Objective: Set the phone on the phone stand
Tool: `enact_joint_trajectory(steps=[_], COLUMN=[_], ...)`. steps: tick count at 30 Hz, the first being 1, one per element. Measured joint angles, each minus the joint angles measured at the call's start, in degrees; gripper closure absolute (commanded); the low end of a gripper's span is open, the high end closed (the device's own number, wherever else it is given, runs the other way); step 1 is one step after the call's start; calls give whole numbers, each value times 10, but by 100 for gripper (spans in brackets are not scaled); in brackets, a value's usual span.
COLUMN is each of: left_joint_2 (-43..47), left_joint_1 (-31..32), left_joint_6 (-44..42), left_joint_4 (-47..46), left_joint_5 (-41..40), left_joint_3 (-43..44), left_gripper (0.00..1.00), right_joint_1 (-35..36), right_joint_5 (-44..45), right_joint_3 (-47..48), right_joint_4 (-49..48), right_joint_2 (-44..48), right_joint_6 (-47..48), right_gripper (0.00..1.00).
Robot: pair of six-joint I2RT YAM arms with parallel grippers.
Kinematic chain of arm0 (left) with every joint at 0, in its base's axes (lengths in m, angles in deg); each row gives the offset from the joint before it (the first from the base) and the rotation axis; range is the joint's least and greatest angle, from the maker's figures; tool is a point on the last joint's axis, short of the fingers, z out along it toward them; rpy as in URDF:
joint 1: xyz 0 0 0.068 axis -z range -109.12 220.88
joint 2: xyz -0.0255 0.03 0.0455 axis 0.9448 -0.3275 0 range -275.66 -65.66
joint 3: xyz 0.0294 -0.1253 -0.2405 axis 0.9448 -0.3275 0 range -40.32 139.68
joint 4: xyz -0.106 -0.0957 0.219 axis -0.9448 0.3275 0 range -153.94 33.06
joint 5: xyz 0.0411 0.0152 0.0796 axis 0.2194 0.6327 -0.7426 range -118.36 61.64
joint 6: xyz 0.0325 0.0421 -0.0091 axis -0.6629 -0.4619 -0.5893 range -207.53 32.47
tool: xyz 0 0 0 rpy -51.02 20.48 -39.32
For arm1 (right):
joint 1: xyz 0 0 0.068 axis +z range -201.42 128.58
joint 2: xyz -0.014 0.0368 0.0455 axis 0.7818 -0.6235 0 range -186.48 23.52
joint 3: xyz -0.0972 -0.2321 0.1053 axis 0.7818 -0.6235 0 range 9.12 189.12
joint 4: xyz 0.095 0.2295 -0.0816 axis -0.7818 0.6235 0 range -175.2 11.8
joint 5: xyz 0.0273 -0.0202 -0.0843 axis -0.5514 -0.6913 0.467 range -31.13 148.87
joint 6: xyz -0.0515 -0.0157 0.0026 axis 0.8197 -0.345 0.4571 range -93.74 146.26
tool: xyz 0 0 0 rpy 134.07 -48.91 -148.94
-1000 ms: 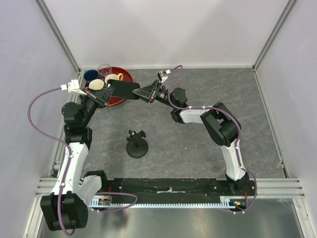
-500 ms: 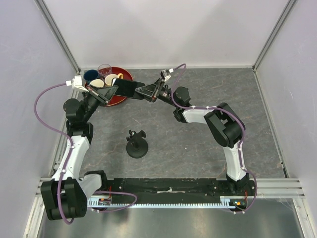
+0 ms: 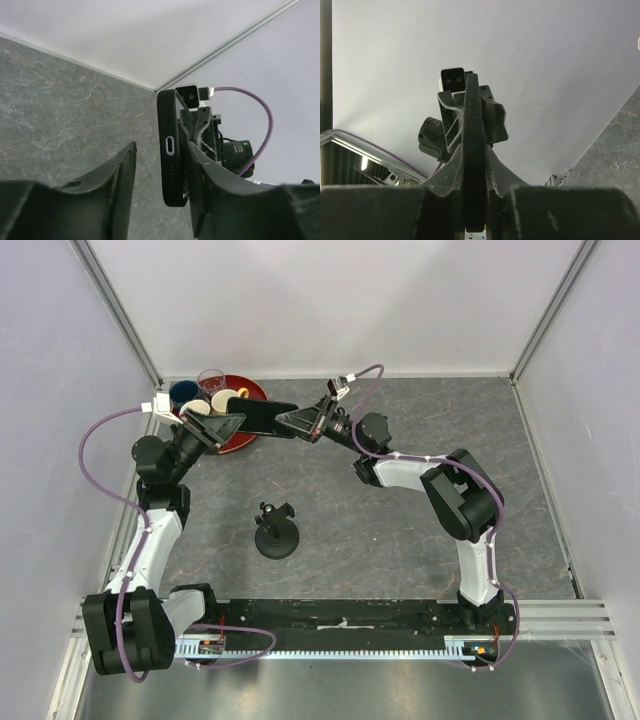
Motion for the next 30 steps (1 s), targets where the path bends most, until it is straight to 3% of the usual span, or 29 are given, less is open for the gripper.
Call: enact_joint_trajectory(steps=[4,12,17,20,26,30], left_joint_2=[-4,37,44,36,5,-13], left_joint_1=[1,-2,-4,-4,5,37], left_joint_6=[-10,-73,-108,-121,-152,-185], left_joint_4=[14,124,178,194,215,236], left_joint_5=[9,-34,-54,-50,-19,0], left_joint_3=[0,6,30,44,75,97], left_gripper=[28,28,30,28,27,27], right_joint_1=[-10,-68,-115,-126,-123,-126], right_joint_5=[-8,-44,-86,-122,-158,-170], right_joint_3=[-8,-25,-23,-2,86,100], right_joint_4=[1,1,16,116,456,595], right_joint_2=[17,27,35,56,114,149], right_joint_6=[-5,11,78,176,468,620], right_gripper=[100,100,100,100,100,100])
